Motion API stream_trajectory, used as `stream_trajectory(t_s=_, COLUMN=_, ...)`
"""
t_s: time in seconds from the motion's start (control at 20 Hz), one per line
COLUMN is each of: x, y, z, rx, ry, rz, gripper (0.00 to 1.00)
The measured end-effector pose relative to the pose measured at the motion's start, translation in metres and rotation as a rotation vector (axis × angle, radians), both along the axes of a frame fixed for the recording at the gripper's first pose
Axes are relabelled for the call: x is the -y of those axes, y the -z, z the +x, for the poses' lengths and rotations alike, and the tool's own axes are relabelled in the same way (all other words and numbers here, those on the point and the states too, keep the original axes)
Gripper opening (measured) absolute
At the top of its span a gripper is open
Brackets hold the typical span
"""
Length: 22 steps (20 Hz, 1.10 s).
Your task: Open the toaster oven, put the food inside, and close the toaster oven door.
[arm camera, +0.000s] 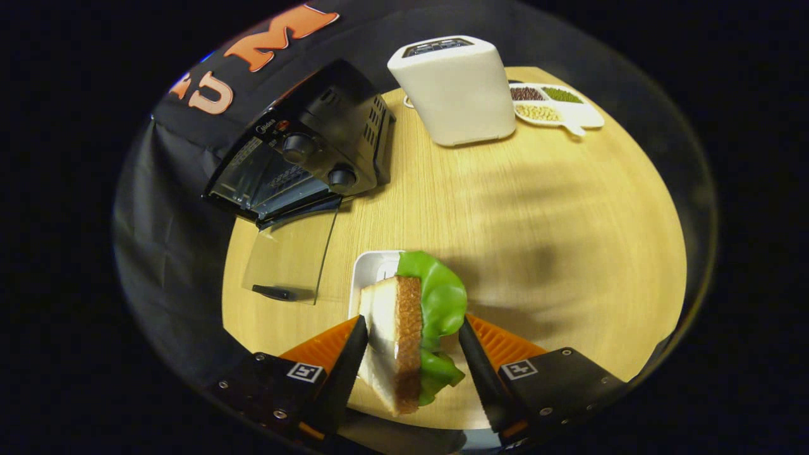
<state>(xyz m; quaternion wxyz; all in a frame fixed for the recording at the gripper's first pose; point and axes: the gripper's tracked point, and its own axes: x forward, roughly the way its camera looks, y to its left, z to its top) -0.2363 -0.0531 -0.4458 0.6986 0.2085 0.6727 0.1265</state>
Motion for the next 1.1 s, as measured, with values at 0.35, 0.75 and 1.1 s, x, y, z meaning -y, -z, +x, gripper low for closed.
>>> stream_trajectory(t_s=0.35, x=-0.007, y=-0.023, z=0.012, rx=0.027, ry=0.084, rz=0.043, gripper=0.39)
stream_trajectory(t_s=0.75, x=-0.035, y=-0.067, z=0.033, rx=0.099, ry=0.166, rz=0.056, gripper=0.36)
stream_trajectory(t_s=1.1, x=-0.091, y=-0.097, z=0.066, rx=0.169, ry=0.259, rz=0.142, gripper=0.36)
